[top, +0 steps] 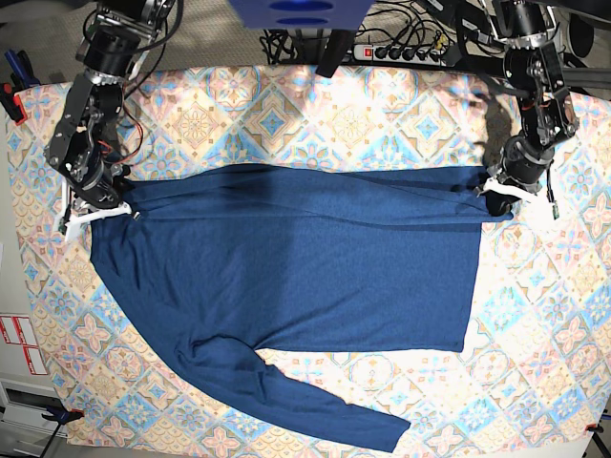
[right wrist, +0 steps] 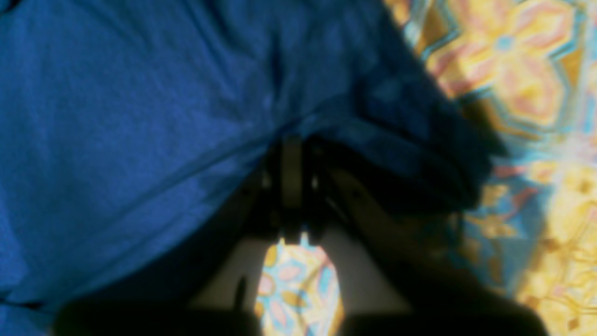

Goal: Fold the T-shirt properly
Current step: 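Adjust grips on the shirt's shoulder edges with both grippers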

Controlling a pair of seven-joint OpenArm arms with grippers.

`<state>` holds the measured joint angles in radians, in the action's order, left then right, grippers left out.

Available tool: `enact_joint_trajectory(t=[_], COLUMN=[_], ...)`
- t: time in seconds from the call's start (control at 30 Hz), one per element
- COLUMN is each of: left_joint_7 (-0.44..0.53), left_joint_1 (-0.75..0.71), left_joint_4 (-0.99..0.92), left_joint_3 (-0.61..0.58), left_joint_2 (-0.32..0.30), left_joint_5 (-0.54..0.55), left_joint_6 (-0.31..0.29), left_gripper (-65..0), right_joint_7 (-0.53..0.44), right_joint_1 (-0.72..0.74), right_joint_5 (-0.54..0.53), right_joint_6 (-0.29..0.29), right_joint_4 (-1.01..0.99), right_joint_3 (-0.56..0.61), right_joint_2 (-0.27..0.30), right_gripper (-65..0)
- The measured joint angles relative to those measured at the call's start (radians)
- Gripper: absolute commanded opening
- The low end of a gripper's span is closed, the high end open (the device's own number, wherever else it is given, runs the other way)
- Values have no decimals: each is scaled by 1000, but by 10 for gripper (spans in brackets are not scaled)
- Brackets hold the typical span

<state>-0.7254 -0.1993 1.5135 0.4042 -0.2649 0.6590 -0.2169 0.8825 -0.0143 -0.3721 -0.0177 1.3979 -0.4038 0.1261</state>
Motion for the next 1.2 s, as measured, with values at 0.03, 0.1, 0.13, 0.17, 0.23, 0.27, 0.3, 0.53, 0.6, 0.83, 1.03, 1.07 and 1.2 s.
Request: enact_joint_trajectory(t=[0.03, 0.1, 0.13, 0.17, 0.23, 0.27, 0.3, 0.53, 0.6, 0.83, 1.03, 1.07, 1.2], left_joint_7=[0, 2, 2, 4, 4, 4, 3, -89, -101, -117, -105, -105, -113], left_joint_1=[17, 43, 55, 60, 66, 66, 66, 68, 59, -92, -74, -64, -50], left_joint_4=[-23, -66, -84, -94, -104, -105, -105, -101, -98, 8, -8, -24, -80], left_joint_3=[0, 0, 0, 0, 0, -1, -2, -9, -9, -3, -6, -5, -10], left_joint_2=[-1, 0, 1, 2, 2, 2, 2, -1, -4, -29, -14, -7, 10], left_joint_5=[1, 2, 2, 2, -1, 0, -1, 0, 5, 67, 80, 72, 77], left_joint_6=[1, -1, 1, 2, 2, 2, 2, 3, 2, 3, 2, 3, 3], left_gripper=[-650, -650, -650, -650, -650, -650, -650, -451, -411, -220, -170, -170, -170], right_joint_7=[-1, -11, -26, -39, -62, -62, -58, -55, -51, -47, -59, -59, -56], right_joint_1=[10, 21, 28, 31, 34, 33, 30, 25, 18, -92, -113, -111, -111], right_joint_5=[1, 3, 1, 0, 1, 1, 2, 4, 3, 6, 1, 0, 1], right_joint_6=[0, -1, 0, 0, -3, -3, -3, 1, 2, 4, 3, 3, 3], right_joint_4=[-16, -40, -50, -58, -82, -90, -94, -74, -34, 94, 123, 122, 122], right_joint_3=[0, -1, -1, -1, -1, -1, -1, -1, -1, -10, -11, -10, -10], right_joint_2=[0, 0, 1, 2, 2, 1, 1, 1, 2, 4, 8, 5, 6], right_gripper=[-650, -650, -650, -650, -650, -650, -643, -463, -411, -375, -375, -375, -375])
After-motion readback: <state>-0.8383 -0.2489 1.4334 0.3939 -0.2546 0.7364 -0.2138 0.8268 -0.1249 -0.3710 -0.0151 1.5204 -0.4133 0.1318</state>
